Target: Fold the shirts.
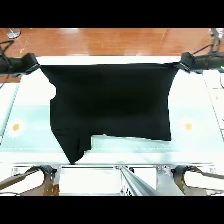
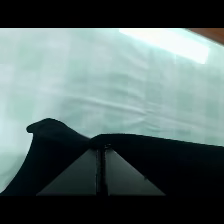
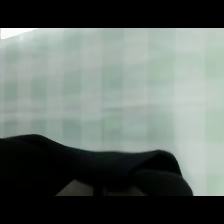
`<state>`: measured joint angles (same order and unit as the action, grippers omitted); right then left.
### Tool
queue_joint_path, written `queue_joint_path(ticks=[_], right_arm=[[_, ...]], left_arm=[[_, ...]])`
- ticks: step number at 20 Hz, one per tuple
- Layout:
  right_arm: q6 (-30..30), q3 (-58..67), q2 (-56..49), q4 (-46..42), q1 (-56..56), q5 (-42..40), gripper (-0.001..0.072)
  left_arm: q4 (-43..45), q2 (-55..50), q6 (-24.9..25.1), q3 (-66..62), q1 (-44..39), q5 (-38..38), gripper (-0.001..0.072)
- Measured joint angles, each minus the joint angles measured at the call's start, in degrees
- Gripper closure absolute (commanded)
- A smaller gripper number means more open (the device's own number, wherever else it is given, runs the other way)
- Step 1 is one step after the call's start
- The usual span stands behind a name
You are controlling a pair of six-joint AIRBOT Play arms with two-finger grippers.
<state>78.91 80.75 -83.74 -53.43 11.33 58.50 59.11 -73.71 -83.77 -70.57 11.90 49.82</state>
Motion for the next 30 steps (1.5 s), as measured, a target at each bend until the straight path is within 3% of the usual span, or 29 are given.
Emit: queue_joint_path(ticks=[4,9,12,13,14,15,22,30], right_arm=[[2.10,6.34,-9.18,1.03,0.00,1.88,0.0693],[2.10,6.56,-11.85,-6.49,0.17,14.67,0.0693],[1.97,2.38,-12.35,-10.58,-0.44,16.00,0.0693],[2.16,0.96,-12.57,-11.28,-0.55,15.21,0.0628],[2.54,-0.07,-12.81,-11.52,-0.61,14.64,0.0261],[2.80,-0.85,-13.03,-11.87,-0.68,14.08,0.0092],[3.02,-3.34,-5.92,-14.29,5.60,19.65,0.0094],[2.27,-31.71,17.77,-12.28,10.45,12.94,0.0094]], left_arm=[[-2.84,-4.96,0.35,0.22,-0.15,-2.51,0.0675],[-0.87,-6.78,5.11,1.29,0.92,7.78,0.0675],[1.20,-8.52,6.43,4.26,0.94,12.00,0.0674],[1.53,-9.31,6.56,5.14,0.83,12.85,0.0657],[1.73,-10.16,6.73,5.79,0.72,13.68,0.0441],[1.77,-10.86,6.82,6.14,0.68,14.34,-0.0006],[5.27,-7.91,4.42,5.25,6.47,23.58,0.0005],[6.40,10.40,2.14,31.61,13.99,24.37,0.0005]])
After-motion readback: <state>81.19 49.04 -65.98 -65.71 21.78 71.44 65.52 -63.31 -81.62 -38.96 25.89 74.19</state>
